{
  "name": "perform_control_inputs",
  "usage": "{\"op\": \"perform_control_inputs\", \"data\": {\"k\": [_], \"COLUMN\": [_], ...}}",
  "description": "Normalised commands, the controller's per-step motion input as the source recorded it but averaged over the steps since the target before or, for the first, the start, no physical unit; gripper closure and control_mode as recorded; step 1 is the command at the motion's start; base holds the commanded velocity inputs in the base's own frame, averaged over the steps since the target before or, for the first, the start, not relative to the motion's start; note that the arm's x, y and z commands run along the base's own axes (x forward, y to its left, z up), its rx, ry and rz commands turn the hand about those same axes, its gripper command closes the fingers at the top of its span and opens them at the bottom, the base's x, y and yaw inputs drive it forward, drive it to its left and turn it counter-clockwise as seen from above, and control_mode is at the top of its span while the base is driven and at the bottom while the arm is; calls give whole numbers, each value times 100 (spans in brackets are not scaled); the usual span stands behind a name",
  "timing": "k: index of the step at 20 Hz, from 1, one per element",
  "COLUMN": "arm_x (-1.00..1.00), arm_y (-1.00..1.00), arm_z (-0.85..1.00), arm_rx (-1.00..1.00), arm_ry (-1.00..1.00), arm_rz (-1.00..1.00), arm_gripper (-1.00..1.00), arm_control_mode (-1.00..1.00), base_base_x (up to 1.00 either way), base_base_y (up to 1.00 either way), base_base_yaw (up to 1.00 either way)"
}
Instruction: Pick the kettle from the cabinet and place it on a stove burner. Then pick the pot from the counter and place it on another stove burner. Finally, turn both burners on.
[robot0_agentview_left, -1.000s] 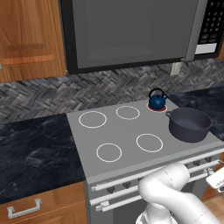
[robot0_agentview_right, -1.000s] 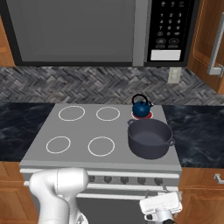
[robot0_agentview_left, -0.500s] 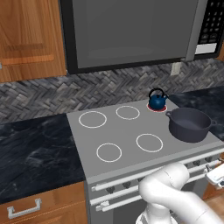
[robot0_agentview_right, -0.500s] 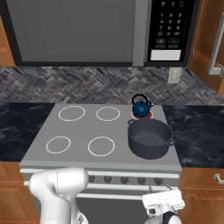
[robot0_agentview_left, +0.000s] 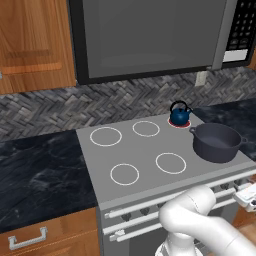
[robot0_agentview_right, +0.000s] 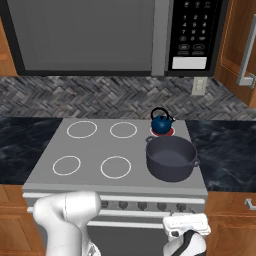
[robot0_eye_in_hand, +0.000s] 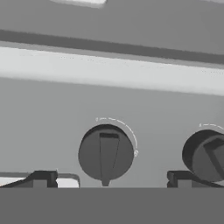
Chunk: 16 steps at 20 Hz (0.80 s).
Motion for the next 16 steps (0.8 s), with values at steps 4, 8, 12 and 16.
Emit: {"op": "perform_control_inputs", "data": {"k": [4,8,12,16], "arm_x": [12,9,12,13], "arm_y": [0,-3,0,-1], "arm_z": [-7,-11,-12,-6], "arm_rx": [6,6,7,7], "arm_ry": [4,2,3,2], "arm_rz": [0,0,0,0], "arm_gripper": [-100,-100,-100,-100], "arm_control_mode": [-100,-100,-100,-100], "base_base_x": [0,0,0,0], "base_base_y": [0,0,0,0], "base_base_yaw": [0,0,0,0]}}
